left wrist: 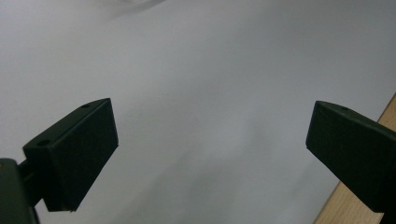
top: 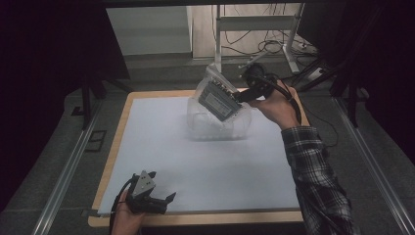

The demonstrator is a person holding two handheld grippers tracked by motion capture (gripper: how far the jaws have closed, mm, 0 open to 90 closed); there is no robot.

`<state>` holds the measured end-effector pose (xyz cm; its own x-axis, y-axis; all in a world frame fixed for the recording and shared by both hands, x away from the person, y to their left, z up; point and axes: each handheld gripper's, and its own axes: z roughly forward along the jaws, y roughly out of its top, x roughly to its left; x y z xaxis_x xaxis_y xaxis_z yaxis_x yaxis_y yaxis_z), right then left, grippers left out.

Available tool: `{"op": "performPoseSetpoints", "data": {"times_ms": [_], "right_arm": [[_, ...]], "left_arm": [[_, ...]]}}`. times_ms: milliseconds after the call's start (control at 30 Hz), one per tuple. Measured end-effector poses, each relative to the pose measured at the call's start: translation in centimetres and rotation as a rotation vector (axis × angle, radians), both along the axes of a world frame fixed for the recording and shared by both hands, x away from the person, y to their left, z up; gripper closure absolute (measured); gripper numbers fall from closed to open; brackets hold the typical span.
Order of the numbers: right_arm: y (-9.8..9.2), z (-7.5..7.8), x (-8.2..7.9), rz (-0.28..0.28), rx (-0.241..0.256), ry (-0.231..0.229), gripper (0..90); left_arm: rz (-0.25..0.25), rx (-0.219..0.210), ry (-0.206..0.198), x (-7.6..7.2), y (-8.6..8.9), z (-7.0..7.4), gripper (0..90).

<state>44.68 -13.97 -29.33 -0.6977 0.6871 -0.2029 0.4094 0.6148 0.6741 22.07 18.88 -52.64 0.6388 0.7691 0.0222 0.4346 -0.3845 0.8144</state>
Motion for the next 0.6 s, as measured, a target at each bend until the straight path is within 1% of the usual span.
{"op": "performPoseSetpoints", "data": {"times_ms": [100,133,167,200,267,333,400,467,500,533,600], "right_arm": [[-1.2,-0.5,-0.7,0.023,0.053,-0.007,30.6],[-1.8,-1.0,-1.0,0.03,0.082,-0.004,29.2],[-2.2,-1.2,-1.1,0.037,0.099,-0.002,28.9],[-2.8,-1.8,-1.4,0.046,0.133,0.0,28.9],[-3.7,-2.8,-1.7,0.066,0.183,0.006,28.9],[-4.4,-4.1,-2.1,0.081,0.247,-0.001,29.0],[-4.7,-5.3,-2.3,0.095,0.285,-0.018,31.0],[-4.7,-6.9,-2.2,0.106,0.327,-0.03,34.2],[-4.7,-7.2,-2.2,0.109,0.335,-0.03,36.0],[-4.5,-8.1,-2.0,0.118,0.345,-0.033,36.3],[-4.0,-9.1,-1.9,0.127,0.365,-0.048,43.5]], "left_arm": [[-0.001,0.008,-0.002,0.0,0.0,0.0,1.7],[-0.002,0.014,-0.002,0.0,0.0,0.0,1.7],[0.0,0.011,-0.001,0.0,0.0,0.0,1.7],[0.0,0.011,-0.001,0.0,0.0,0.0,1.7],[0.0,0.011,0.002,0.0,0.0,0.0,1.7],[-0.001,0.012,0.003,0.1,-0.1,0.0,1.7],[-0.002,0.01,0.003,0.1,-0.1,0.0,1.7],[-0.003,0.012,0.003,0.1,-0.2,0.0,1.7],[-0.003,0.013,0.003,0.1,-0.2,0.0,1.7],[-0.004,0.013,0.003,0.1,-0.2,0.0,1.7],[-0.003,0.011,0.003,0.1,-0.2,0.0,1.7]]}}
